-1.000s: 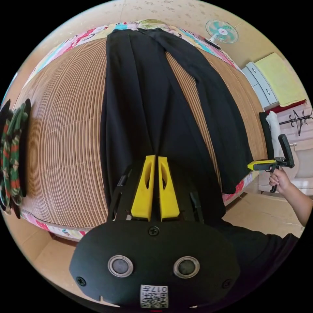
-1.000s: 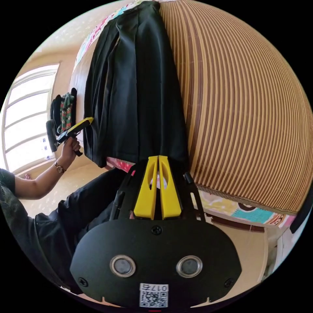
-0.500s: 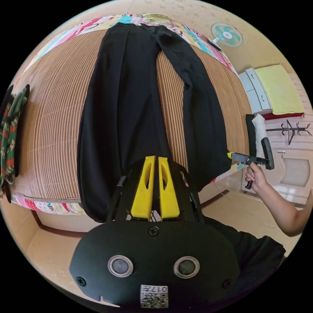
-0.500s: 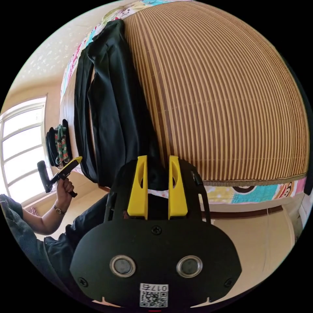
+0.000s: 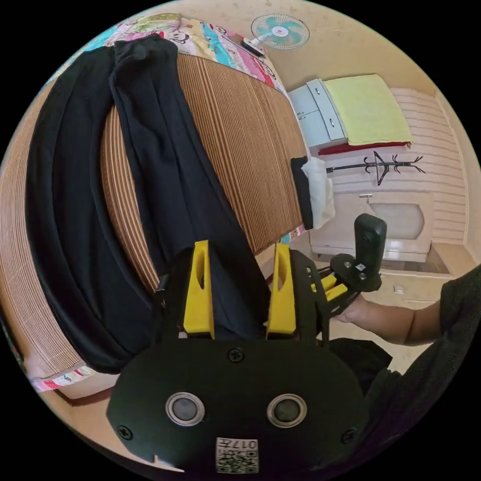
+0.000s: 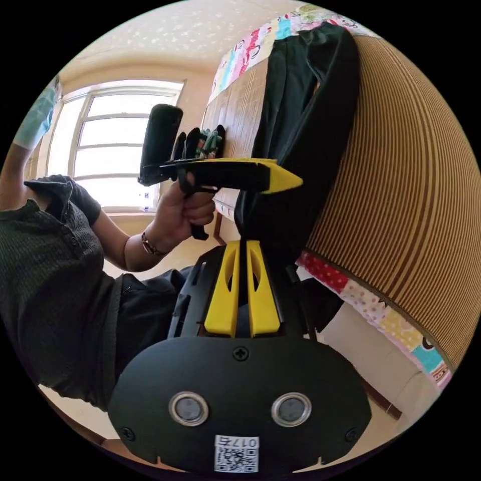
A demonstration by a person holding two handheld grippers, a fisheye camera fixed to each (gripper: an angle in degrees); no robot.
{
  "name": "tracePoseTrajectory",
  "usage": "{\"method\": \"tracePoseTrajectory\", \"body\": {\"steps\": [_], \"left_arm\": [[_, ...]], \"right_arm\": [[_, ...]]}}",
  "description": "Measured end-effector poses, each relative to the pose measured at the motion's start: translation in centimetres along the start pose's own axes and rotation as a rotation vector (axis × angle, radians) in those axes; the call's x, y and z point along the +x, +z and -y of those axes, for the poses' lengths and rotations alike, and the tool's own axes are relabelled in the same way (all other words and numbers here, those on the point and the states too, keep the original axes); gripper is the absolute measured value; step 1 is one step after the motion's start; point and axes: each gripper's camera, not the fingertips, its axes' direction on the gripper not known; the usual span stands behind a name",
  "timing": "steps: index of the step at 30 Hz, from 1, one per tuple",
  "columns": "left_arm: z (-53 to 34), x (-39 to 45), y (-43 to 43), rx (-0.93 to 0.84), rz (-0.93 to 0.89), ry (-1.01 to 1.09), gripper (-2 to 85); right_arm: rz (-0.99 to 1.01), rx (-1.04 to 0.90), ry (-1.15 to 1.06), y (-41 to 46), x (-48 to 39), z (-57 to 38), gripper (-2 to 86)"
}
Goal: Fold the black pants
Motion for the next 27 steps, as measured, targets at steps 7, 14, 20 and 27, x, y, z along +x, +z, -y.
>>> {"method": "tracePoseTrajectory", "body": {"steps": [7, 14, 20, 27], "left_arm": [[-0.3, -2.1, -1.1, -0.082, 0.087, -0.033, 1.2], [-1.5, -5.8, -4.2, -0.064, 0.035, -0.107, -0.1], [-1.7, -6.0, -6.3, -0.038, 0.001, -0.159, -0.2], [-5.1, -8.4, -9.4, 0.106, -0.260, -0.252, -0.2]], "right_arm": [[-0.181, -0.424, -0.221, -0.9, 4.3, 7.2, 5.4], [-0.105, 0.112, 0.063, -14.5, 18.2, 27.5, 12.4], [-0.001, 0.556, 0.266, -18.1, 24.1, 41.7, 14.9], [-0.781, 0.568, 0.197, -14.0, 10.1, 49.6, 3.8]]}}
